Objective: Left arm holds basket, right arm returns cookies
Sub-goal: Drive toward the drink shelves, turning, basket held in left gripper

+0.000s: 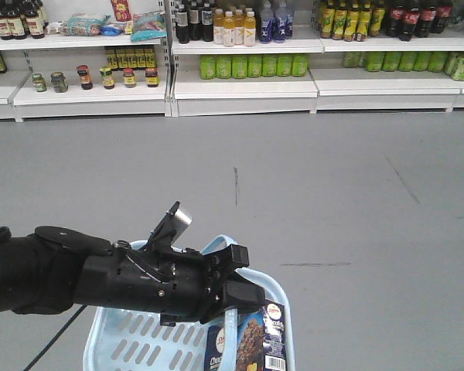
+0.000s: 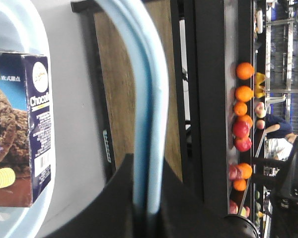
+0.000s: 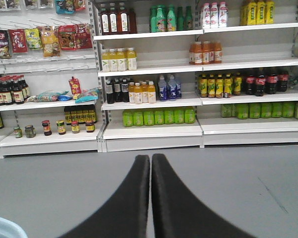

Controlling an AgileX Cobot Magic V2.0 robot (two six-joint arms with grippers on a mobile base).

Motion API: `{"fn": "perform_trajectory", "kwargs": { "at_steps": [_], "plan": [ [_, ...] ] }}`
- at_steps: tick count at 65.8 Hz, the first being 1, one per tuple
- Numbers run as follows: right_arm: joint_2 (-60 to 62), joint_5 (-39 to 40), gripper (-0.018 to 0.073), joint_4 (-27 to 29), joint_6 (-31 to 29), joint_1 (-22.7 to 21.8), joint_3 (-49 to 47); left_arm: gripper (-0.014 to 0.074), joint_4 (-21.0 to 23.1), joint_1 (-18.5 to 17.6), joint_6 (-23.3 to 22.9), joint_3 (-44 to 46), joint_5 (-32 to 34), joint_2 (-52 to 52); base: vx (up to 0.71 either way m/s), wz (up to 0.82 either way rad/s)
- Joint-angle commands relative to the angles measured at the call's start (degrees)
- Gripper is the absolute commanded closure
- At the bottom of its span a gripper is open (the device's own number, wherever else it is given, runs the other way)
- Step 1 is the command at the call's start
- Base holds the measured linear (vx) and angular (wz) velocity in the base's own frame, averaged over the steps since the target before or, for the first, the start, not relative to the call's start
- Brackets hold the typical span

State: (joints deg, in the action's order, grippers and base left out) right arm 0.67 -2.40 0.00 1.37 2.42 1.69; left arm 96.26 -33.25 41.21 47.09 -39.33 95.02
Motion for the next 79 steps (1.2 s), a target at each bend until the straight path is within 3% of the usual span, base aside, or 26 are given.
{"fn": "perform_trajectory", "kwargs": {
  "at_steps": [1, 79],
  "plan": [
    [0.5, 4.1, 0.0568, 0.0, -0.1, 0.0, 0.0, 0.0603, 3.2, -0.1, 0.0, 1.6, -2.8, -2.6, 0.43, 0.10],
    [0.5, 4.1, 0.0568, 0.0, -0.1, 0.0, 0.0, 0.0603, 3.2, -0.1, 0.0, 1.6, -2.6, -2.6, 0.41, 0.02]
  ]
}}
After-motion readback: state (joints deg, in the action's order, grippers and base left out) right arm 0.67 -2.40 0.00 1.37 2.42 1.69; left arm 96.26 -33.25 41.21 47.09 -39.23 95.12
